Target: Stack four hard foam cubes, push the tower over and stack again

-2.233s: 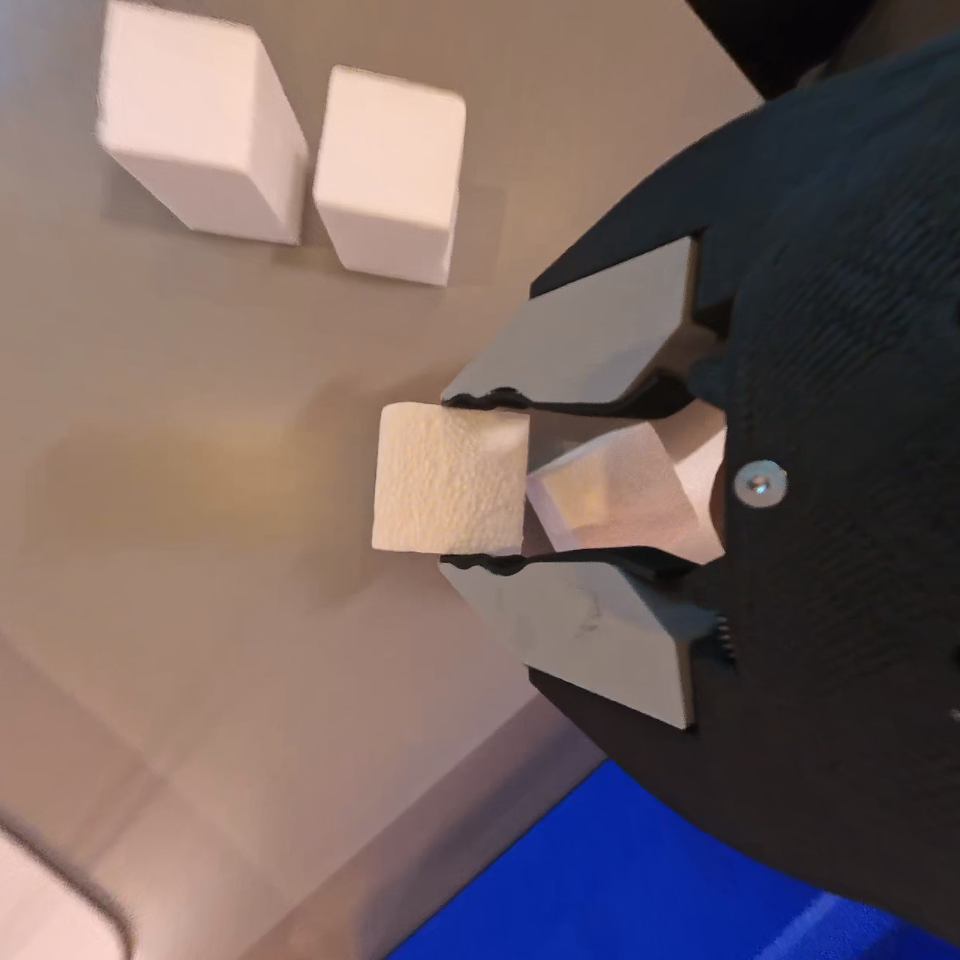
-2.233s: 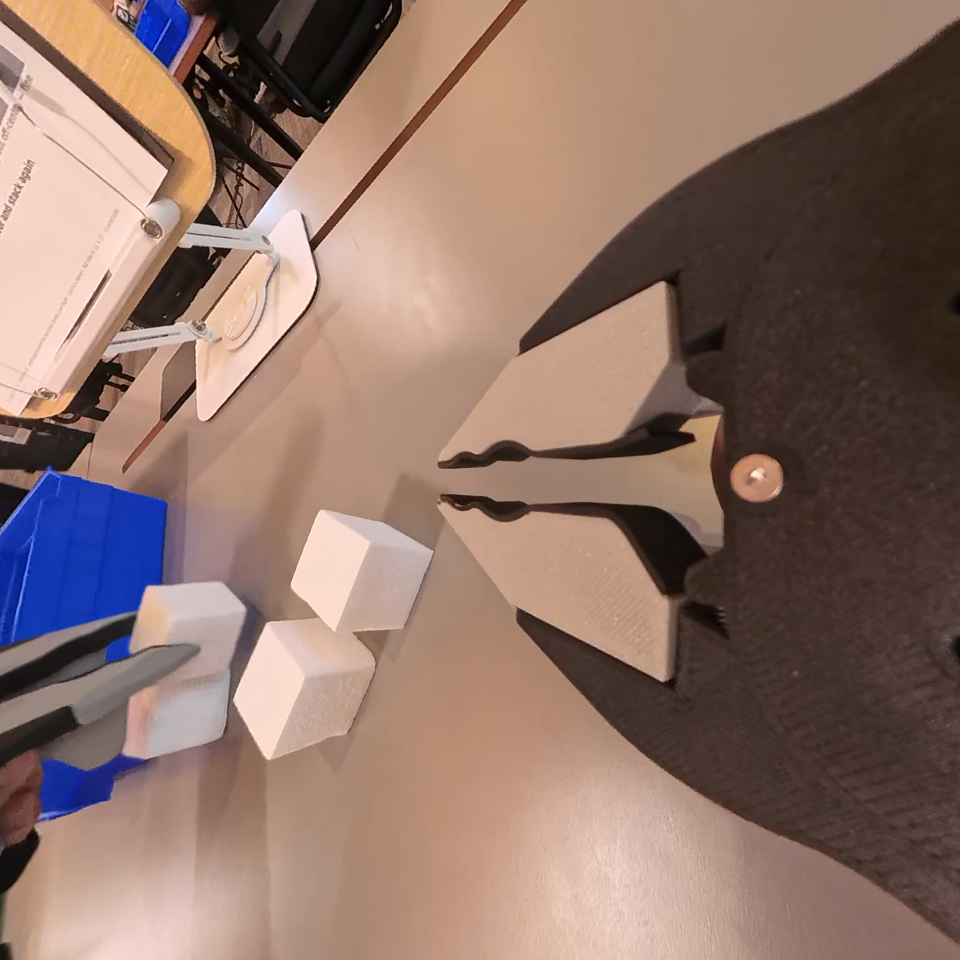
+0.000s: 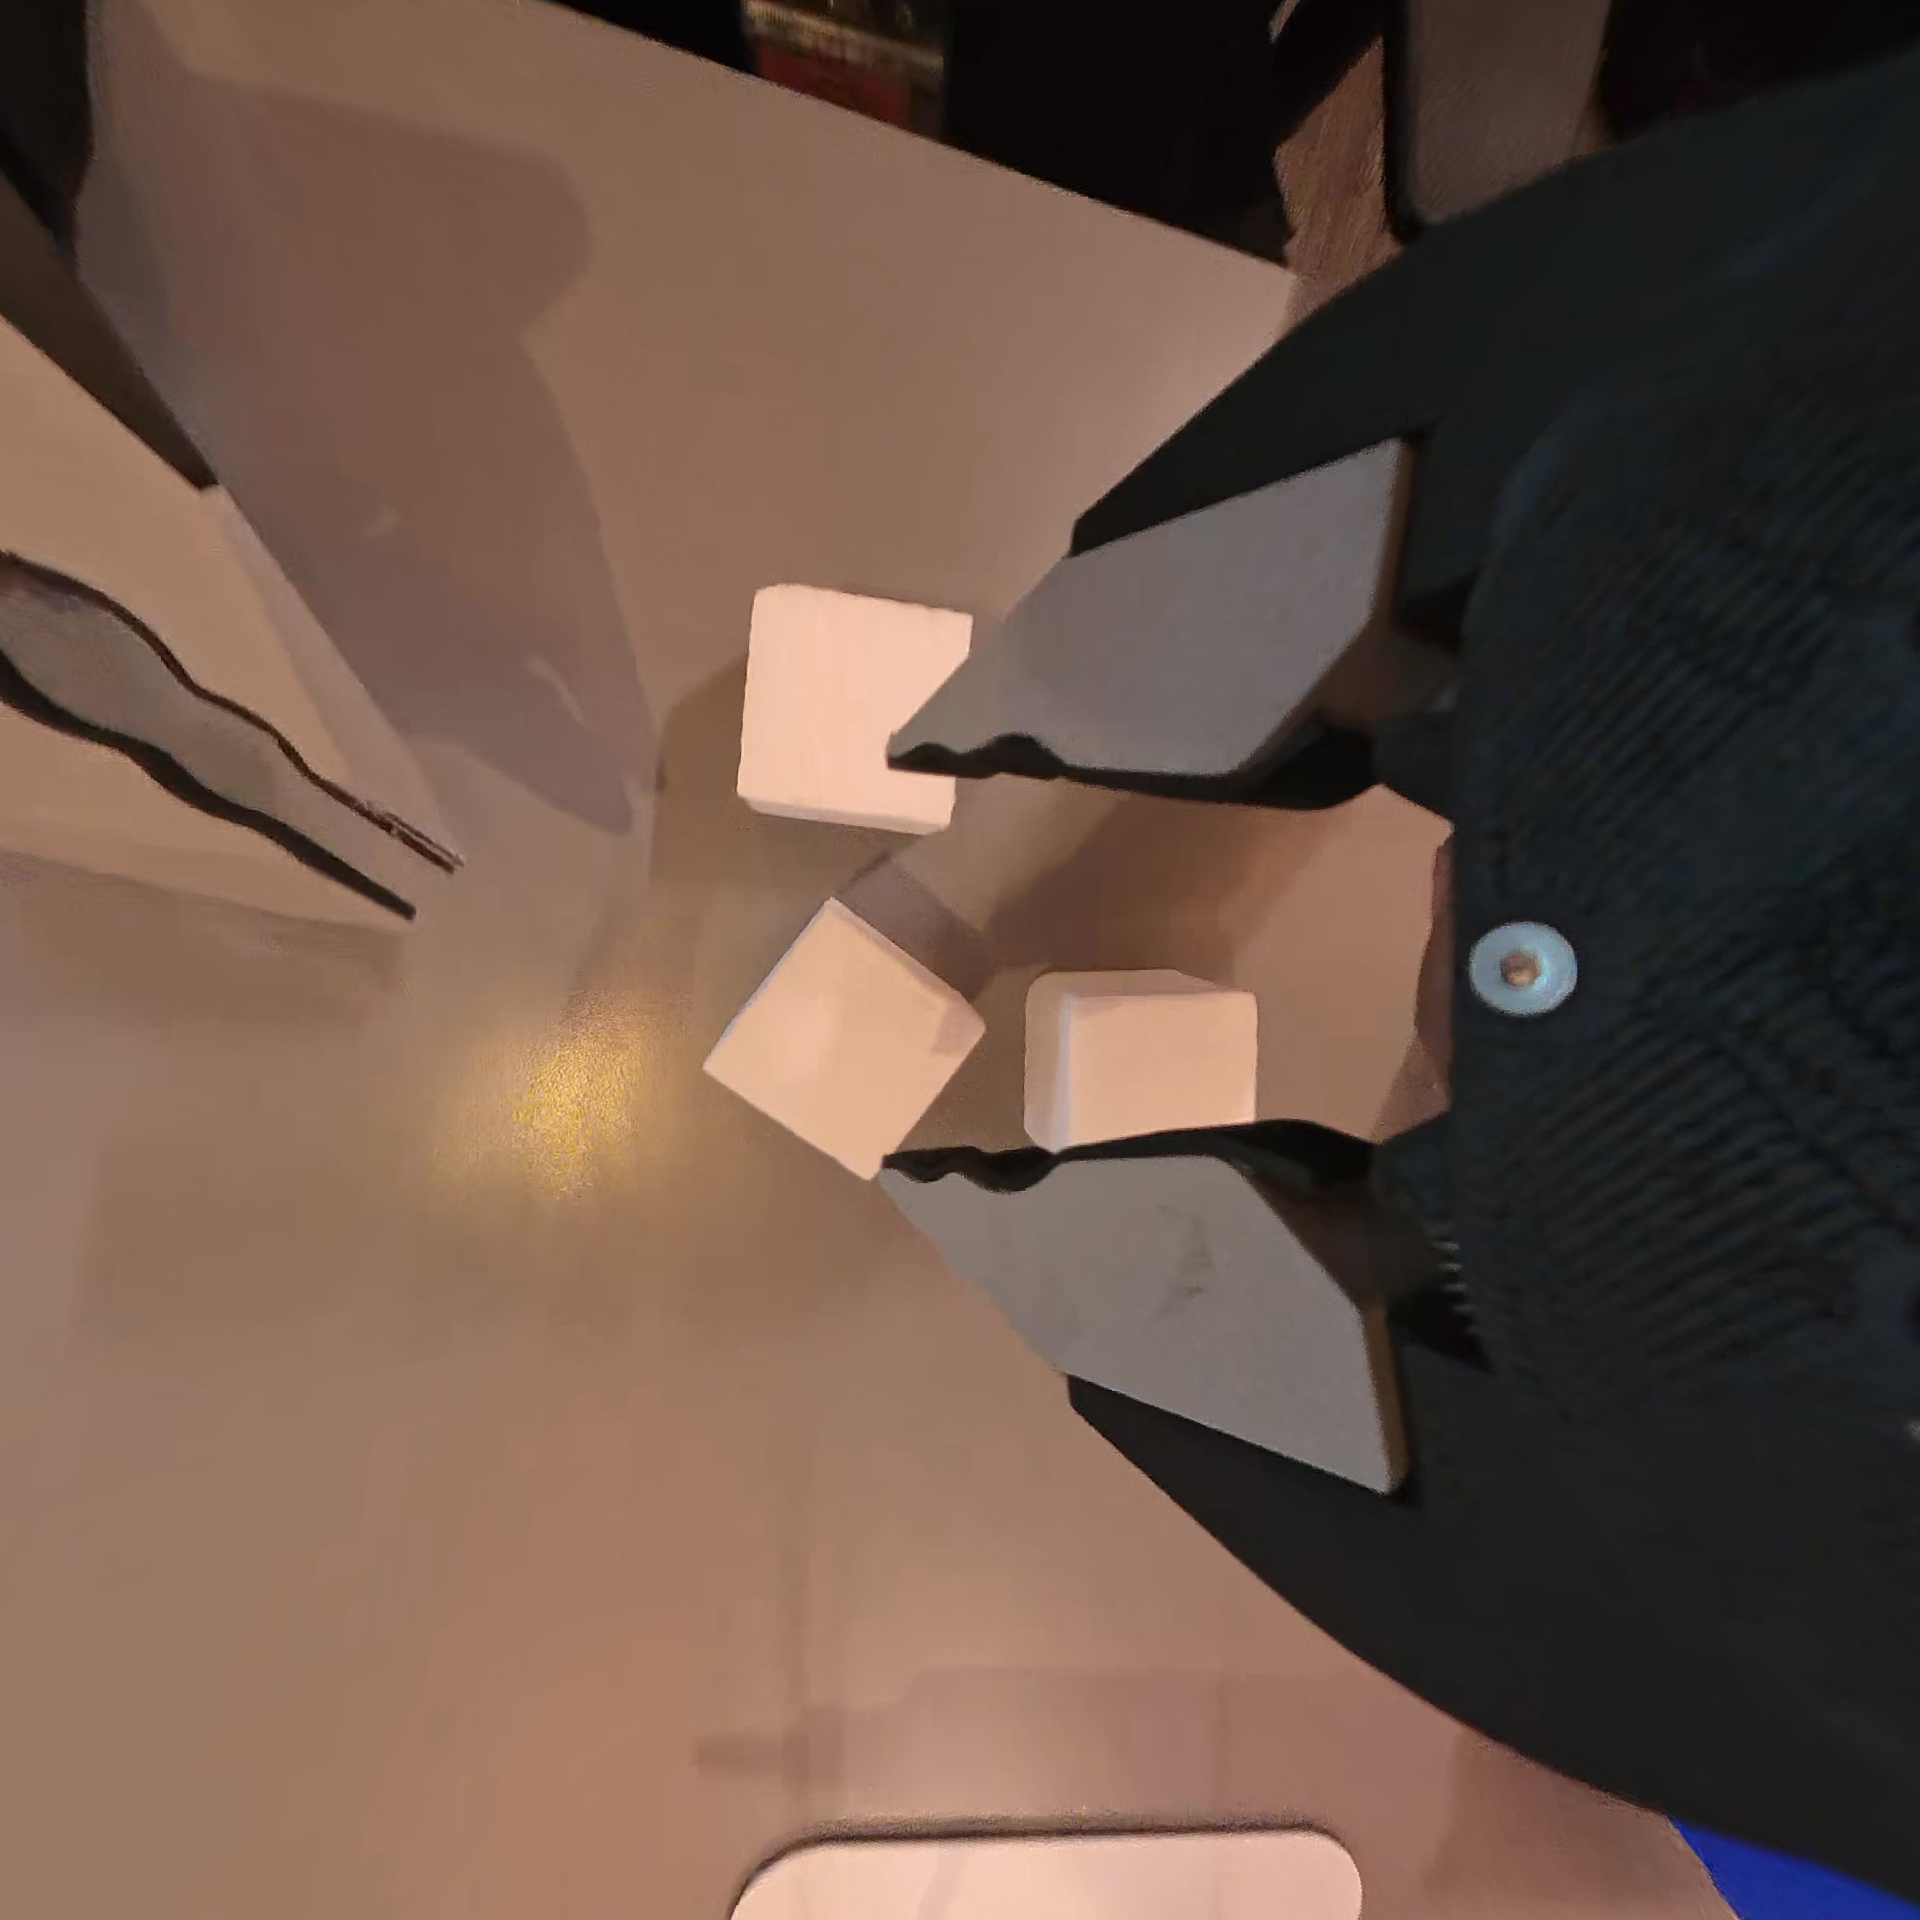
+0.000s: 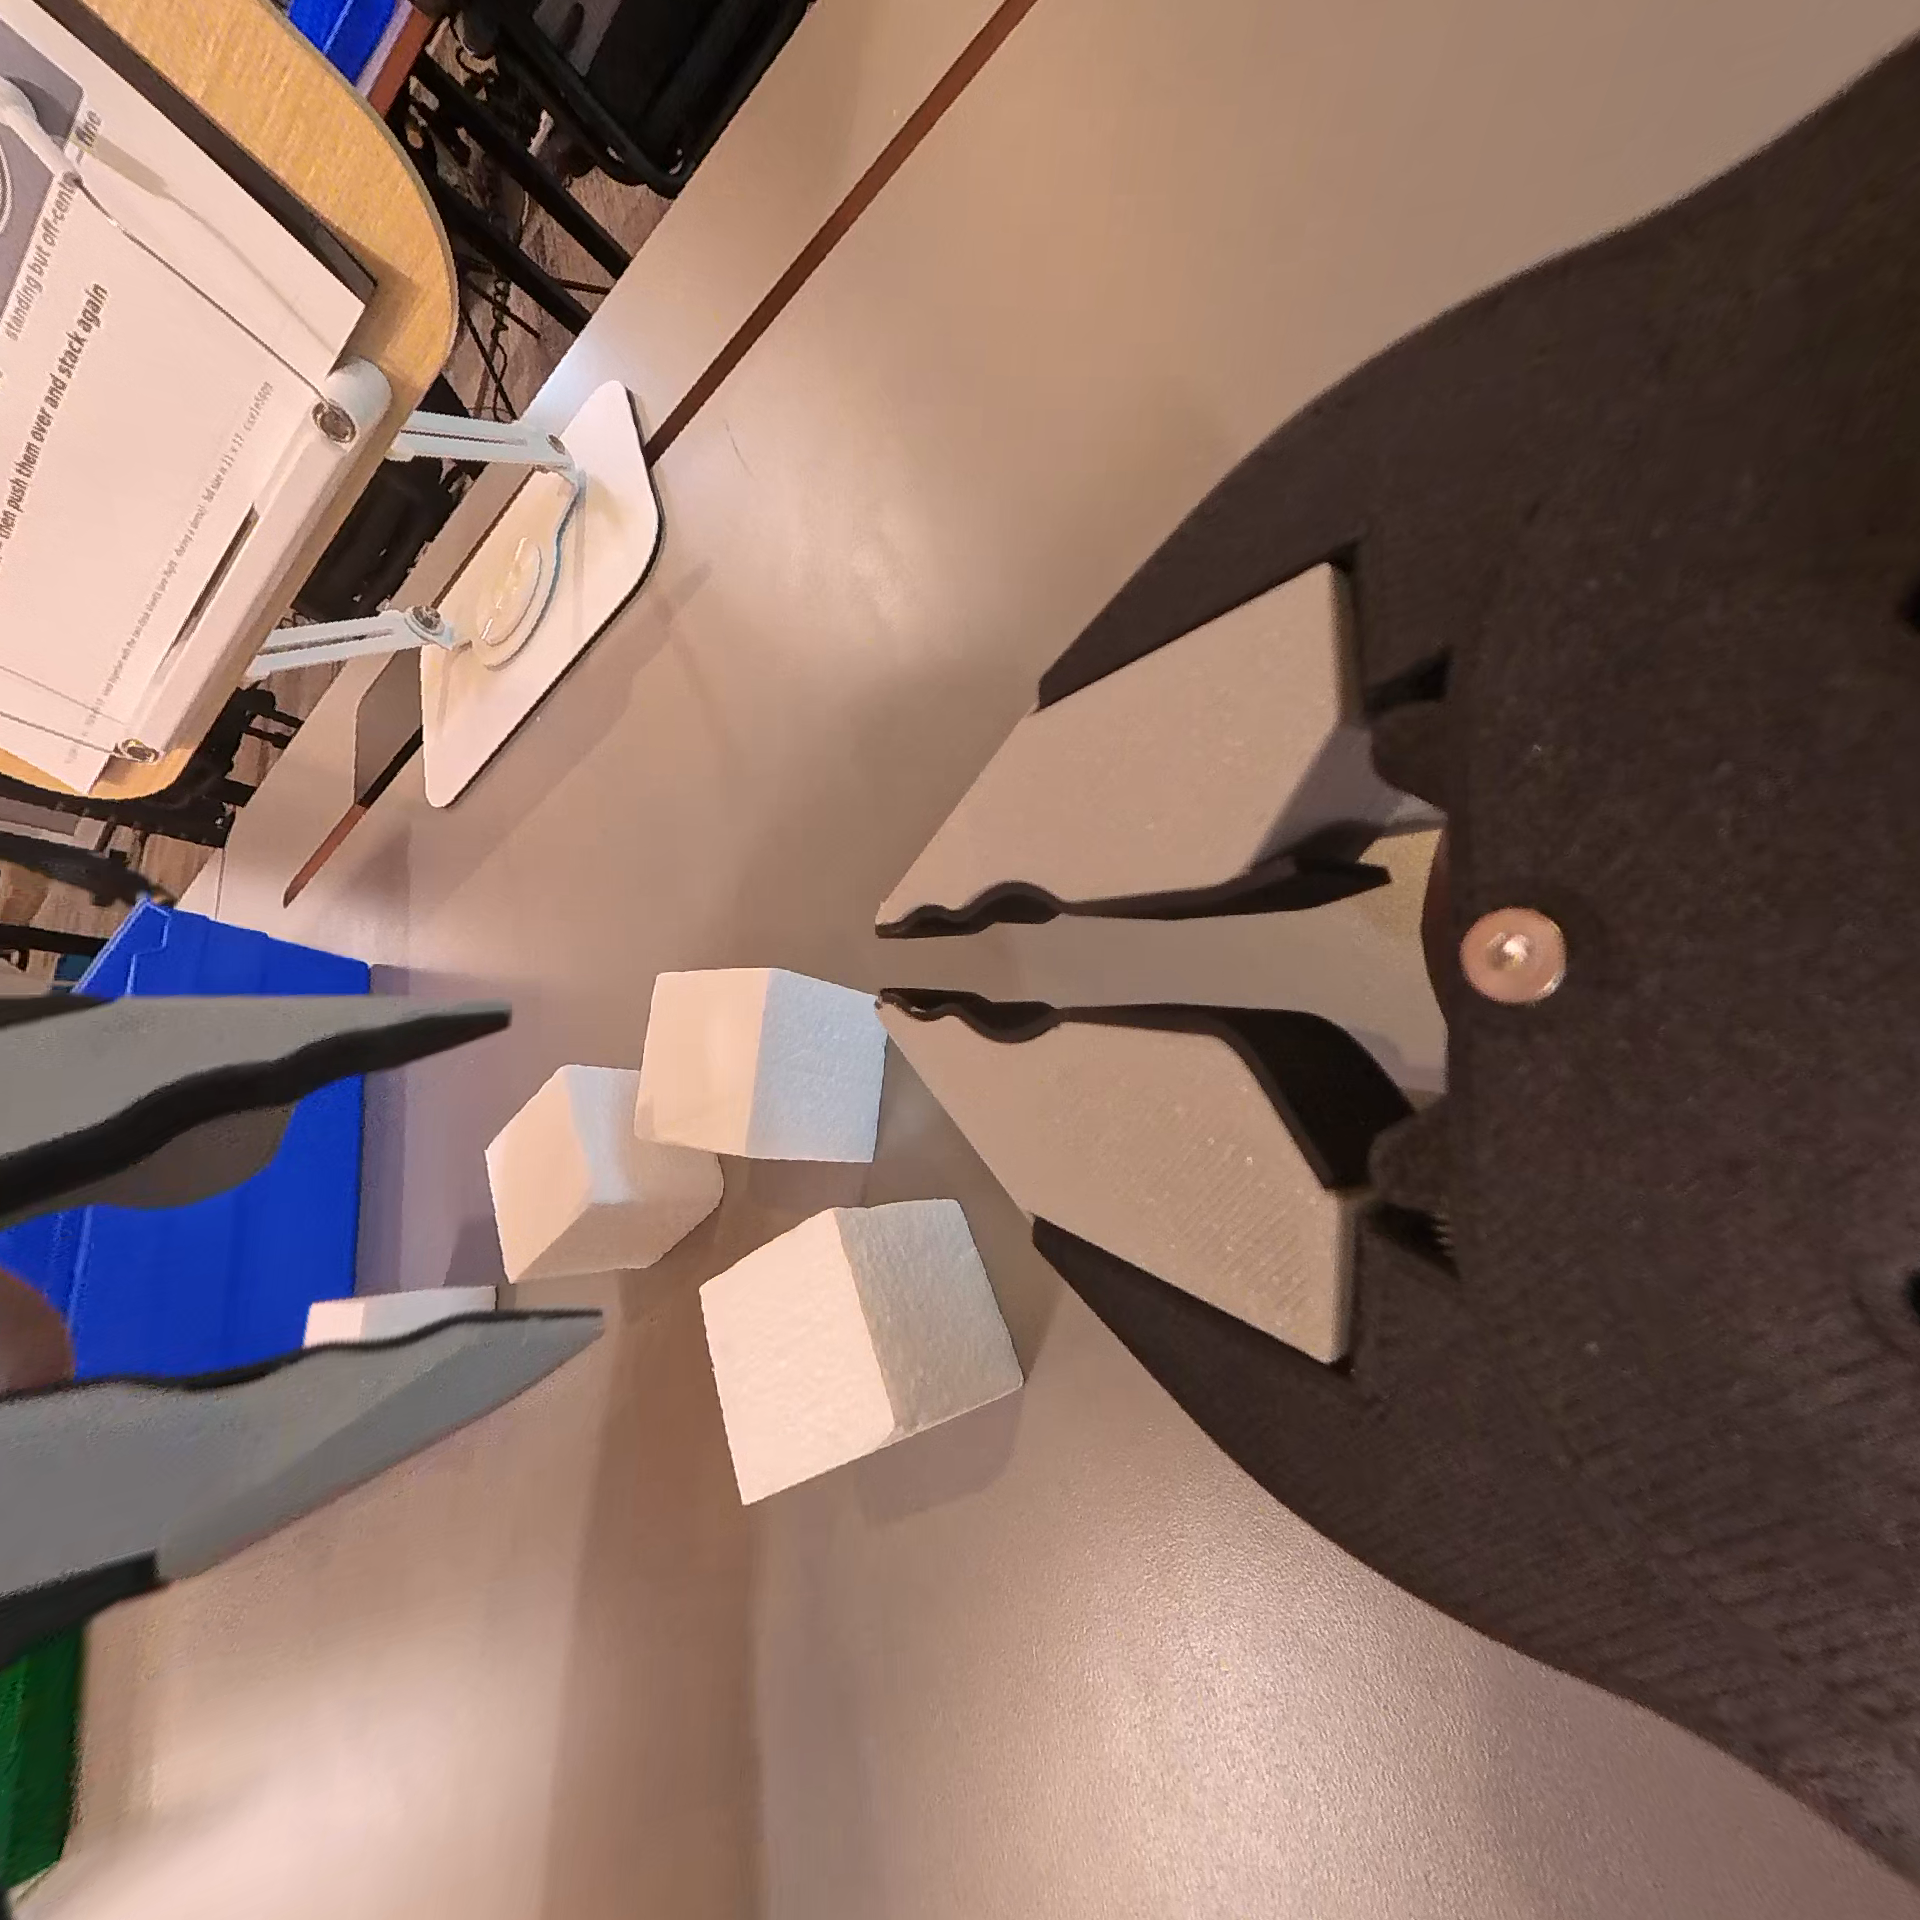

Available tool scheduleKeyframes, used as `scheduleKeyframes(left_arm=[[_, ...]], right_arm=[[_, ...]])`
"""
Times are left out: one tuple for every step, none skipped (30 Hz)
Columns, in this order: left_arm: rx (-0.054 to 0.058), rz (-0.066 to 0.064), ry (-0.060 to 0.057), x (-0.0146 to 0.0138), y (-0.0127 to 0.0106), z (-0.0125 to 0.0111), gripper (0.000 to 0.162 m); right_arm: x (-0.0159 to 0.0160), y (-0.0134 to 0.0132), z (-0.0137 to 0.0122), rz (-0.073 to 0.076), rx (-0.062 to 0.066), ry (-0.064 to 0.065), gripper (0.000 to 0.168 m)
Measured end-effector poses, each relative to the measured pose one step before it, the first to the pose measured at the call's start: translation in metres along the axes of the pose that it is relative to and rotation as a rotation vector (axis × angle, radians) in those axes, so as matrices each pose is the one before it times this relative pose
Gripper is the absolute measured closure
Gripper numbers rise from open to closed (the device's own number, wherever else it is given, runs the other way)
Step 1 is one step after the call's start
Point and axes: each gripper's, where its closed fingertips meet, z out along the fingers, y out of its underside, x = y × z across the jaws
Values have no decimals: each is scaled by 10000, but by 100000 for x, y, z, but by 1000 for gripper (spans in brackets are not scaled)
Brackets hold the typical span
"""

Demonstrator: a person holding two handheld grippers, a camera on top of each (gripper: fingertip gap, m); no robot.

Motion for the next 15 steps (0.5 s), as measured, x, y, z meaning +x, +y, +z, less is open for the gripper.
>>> scheduleKeyframes(left_arm=[[-117,-90,261,-196,38,454,89],[-154,59,195,-179,135,522,87],[-163,218,97,-168,164,543,85],[-135,331,18,-158,151,553,85],[-142,357,-39,-181,198,510,85],[-148,350,-53,-201,229,428,85],[-70,335,-30,-179,120,334,85],[70,337,39,-62,-57,232,85],[197,296,27,-91,-202,120,86],[255,187,8,-173,-257,28,87],[242,51,108,-87,-225,-32,87],[166,-37,191,-8,-121,-21,87],[86,-61,194,-2,-1,23,87],[37,-43,202,60,81,111,87],[18,-22,201,104,128,232,88]], right_arm=[[22,3,-18,28,4,-8,161],[46,-2,-22,23,11,4,161],[35,-42,-29,29,29,0,161],[15,-57,-39,43,38,-20,161],[9,-52,-35,47,31,-20,162],[11,-63,-36,46,42,-21,162],[-2,-63,-30,47,39,-27,162],[5,-30,-33,38,18,-22,162],[3,-30,-9,27,17,-14,162],[-29,-55,-19,29,30,-26,162],[-46,-51,-22,32,27,-37,162],[-31,-35,-4,29,17,-28,162],[-32,-22,-3,31,14,-26,162],[-51,-36,-4,35,18,-39,162],[-64,-36,-1,31,15,-41,162]])
